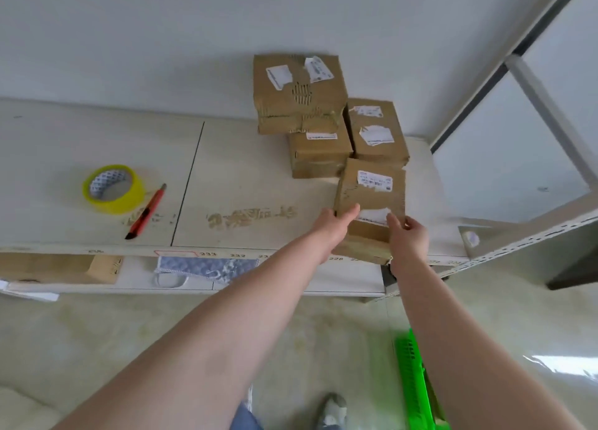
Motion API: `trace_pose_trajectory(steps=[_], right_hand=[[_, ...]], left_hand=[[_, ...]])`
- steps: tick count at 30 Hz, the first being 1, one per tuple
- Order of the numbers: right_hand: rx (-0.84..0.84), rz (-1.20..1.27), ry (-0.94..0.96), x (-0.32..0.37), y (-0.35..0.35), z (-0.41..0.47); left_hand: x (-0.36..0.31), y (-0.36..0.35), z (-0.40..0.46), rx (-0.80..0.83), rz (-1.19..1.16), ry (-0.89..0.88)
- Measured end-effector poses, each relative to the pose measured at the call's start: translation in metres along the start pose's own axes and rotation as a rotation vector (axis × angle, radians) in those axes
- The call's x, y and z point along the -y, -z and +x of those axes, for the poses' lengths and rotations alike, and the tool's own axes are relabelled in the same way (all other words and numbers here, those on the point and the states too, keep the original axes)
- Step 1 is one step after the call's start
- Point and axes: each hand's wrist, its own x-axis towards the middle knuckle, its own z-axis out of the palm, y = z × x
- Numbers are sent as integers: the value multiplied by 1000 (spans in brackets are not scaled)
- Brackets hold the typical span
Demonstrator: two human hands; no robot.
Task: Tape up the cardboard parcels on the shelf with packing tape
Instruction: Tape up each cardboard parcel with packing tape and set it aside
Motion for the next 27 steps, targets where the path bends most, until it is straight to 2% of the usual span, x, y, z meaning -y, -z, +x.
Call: trace_pose_trajectory(steps=[4, 5, 9, 11, 13, 16, 18, 20, 23, 24, 26, 27], right_hand=[[-41, 133, 114, 3, -23, -55], [-30, 155, 167, 7, -28, -71], [82, 287, 276, 34, -46, -113], [156, 242, 301, 51, -54, -114], [361, 166, 234, 69, -66, -118], [843, 278, -79, 94, -90, -138], [1008, 328, -149, 107, -103, -156], [1020, 382, -105, 113, -116, -169], [1003, 396, 66, 123, -134, -182], [993, 381, 110, 126, -140, -187], [946, 350, 188, 128, -155, -197], [921, 340, 226, 130, -164, -203]], left_hand=[[11, 27, -4, -305, -77, -18], [16, 39, -7, -334, -123, -23], [33, 103, -30, -313, -278, -20], [37, 138, -48, -271, -358, -69], [38, 169, -68, -190, -470, -98], [39, 206, -92, -111, -624, -106], [40, 221, -104, -107, -667, -145], [41, 234, -112, -189, -548, -201], [33, 263, -110, -375, -290, -289], [27, 272, -111, -397, -285, -318], [11, 283, -115, -349, -341, -355], [1, 286, -119, -273, -320, -366]])
